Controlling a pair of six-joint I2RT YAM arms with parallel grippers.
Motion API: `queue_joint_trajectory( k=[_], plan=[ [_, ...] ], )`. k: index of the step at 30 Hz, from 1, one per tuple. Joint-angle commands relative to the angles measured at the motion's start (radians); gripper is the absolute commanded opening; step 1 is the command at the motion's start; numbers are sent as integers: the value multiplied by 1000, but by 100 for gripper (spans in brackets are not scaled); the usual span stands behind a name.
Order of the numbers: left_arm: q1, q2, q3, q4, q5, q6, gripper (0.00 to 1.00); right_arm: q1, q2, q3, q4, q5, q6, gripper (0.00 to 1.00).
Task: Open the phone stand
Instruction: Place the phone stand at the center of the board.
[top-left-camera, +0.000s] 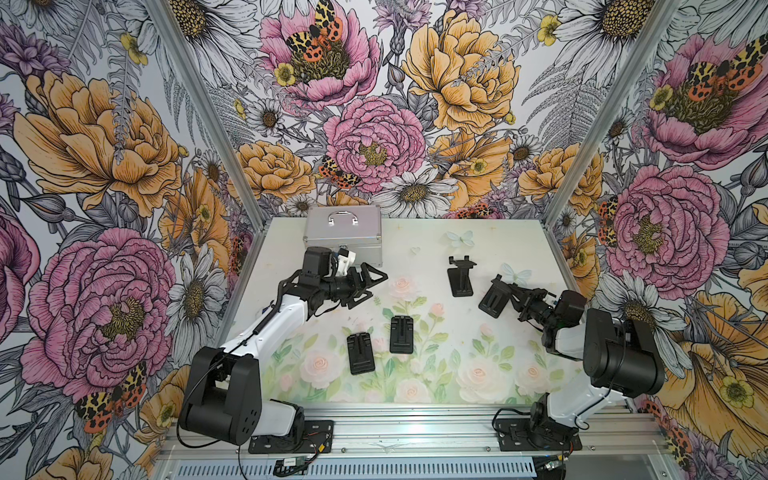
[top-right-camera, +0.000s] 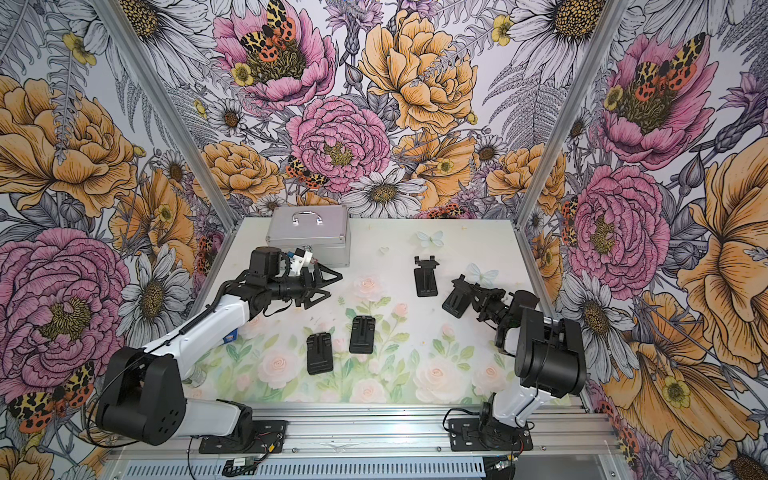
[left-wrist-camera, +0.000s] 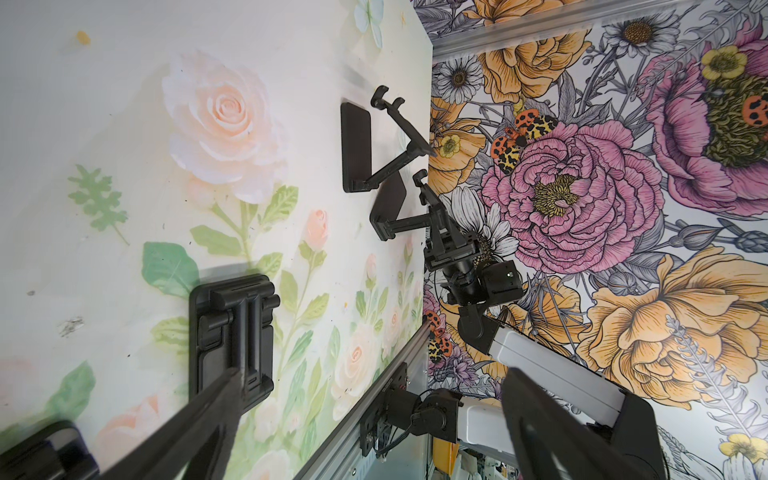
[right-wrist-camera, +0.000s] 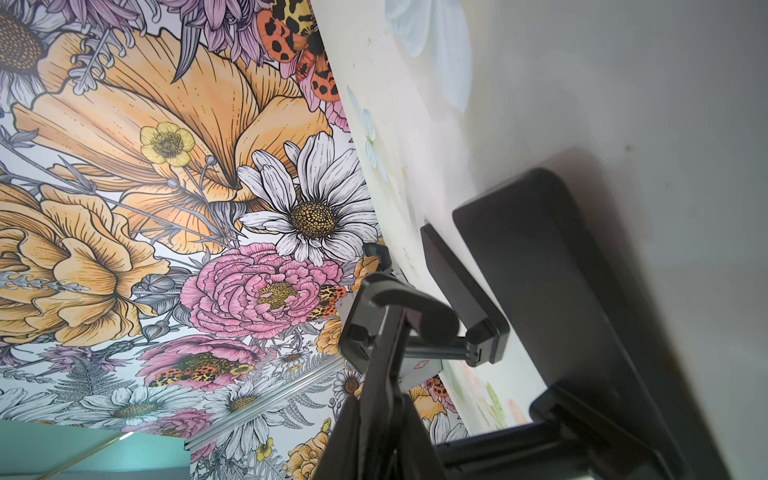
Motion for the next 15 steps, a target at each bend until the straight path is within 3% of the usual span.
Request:
queue_joint_trajectory(
  k=[1, 6, 8, 11, 15],
  plan=[
    [-10, 7, -7, -4, -6, 33, 99, -2, 7, 40, 16, 20, 17, 27],
    [-8, 11, -8, -4, 1, 39, 99, -2, 18, 54, 16, 24, 37, 41],
    [-9, 11, -9, -4, 3, 40, 99, -2, 17, 53, 17, 26, 43, 52],
    [-9, 12, -10, -4, 7, 41, 99, -2, 8, 47, 5, 30, 44, 61],
    [-6, 10, -11, -3, 9, 44, 99, -5, -31, 23, -39, 38, 30, 68]
  ],
)
